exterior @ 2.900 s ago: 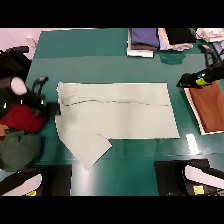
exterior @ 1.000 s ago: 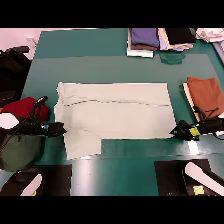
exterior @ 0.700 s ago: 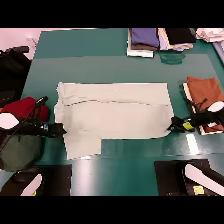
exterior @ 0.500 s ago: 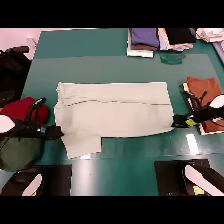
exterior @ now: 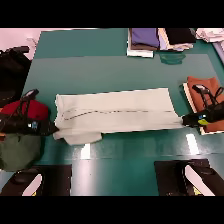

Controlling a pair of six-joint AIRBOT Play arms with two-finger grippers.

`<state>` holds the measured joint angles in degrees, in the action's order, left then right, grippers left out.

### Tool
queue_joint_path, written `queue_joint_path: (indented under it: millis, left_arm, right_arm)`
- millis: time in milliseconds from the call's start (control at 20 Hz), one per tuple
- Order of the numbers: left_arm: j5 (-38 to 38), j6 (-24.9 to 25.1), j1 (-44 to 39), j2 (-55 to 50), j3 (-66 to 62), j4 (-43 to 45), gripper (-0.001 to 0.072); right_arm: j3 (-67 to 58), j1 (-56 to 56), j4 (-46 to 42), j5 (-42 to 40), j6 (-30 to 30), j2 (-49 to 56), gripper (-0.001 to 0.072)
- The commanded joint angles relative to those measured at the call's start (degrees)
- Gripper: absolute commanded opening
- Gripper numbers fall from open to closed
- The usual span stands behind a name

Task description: Fold the shirts.

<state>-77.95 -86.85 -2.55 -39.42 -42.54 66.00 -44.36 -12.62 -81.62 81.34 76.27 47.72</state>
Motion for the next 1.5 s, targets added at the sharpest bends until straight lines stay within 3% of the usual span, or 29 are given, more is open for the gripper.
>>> queue_joint_path:
  millis: [0, 350, 650, 700, 750, 800, 850, 1000, 1050, 1100, 1150, 1350, 1450]
  left_arm:
    - [7.43, 4.09, 0.04, -9.9, -5.9, 1.22, 0.0027]
    - [19.06, 6.43, 0.04, -30.69, -17.49, 2.86, 0.0028]
    - [22.01, 6.34, 0.04, -35.04, -19.06, 2.82, 0.0033]
    - [22.01, 6.34, 0.04, -35.04, -19.67, 2.84, 0.0198]
    - [22.03, 5.86, 0.04, -35.04, -20.5, 2.75, 0.0471]
    - [21.92, 5.2, 0.04, -35.04, -21.49, 2.75, 0.0484]
    - [21.4, 5.2, 0.04, -35.04, -22.86, 2.71, 0.0478]
    - [19.23, 4.02, 0.02, -34.77, -26.25, 2.03, 0.0475]
    - [18.99, 3.76, 0.02, -34.77, -26.56, 0.79, 0.0291]
    - [18.75, 3.93, 0.02, -34.82, -26.56, -0.9, 0.0023]
    - [18.95, 4.39, 0.02, -34.86, -26.53, -3.17, 0.0035]
    - [20.85, 4.22, -3.21, -35.21, -26.49, -6.91, 0.0028]
    - [22.62, 1.07, -7.13, -36.13, -26.49, -6.86, 0.0029]
  right_arm:
    - [-6.08, 1.42, -0.46, -1.99, 0.59, 6.32, 0.0015]
    - [-24.26, 6.19, 0.7, -5.27, 2.47, 26.16, 0.0015]
    - [-34.53, 5.92, 11.32, -6.54, 2.38, 37.94, 0.0018]
    - [-35.82, 5.38, 12.79, -6.99, 2.27, 39.06, 0.0051]
    - [-36.94, 4.79, 14.43, -7.37, 2.23, 39.91, 0.025]
    - [-37.68, 4.0, 15.65, -7.67, 2.05, 40.39, 0.0369]
    - [-38.05, 2.93, 16.72, -7.52, 1.05, 40.5, 0.0415]
    - [-37.62, -1.9, 17.68, -3.08, -3.28, 40.48, 0.0416]
    - [-36.63, -3.85, 17.68, -1.95, -4.0, 40.35, 0.0421]
    - [-35.23, -5.84, 17.73, -1.38, -4.42, 40.37, 0.0506]
    - [-33.0, -8.07, 17.73, -1.7, -4.42, 40.37, 0.0563]
    - [-24.74, -15.17, 25.16, -2.99, -9.09, 43.28, 0.0561]
    - [-22.49, -15.85, 30.97, -3.56, -11.76, 45.68, 0.0554]
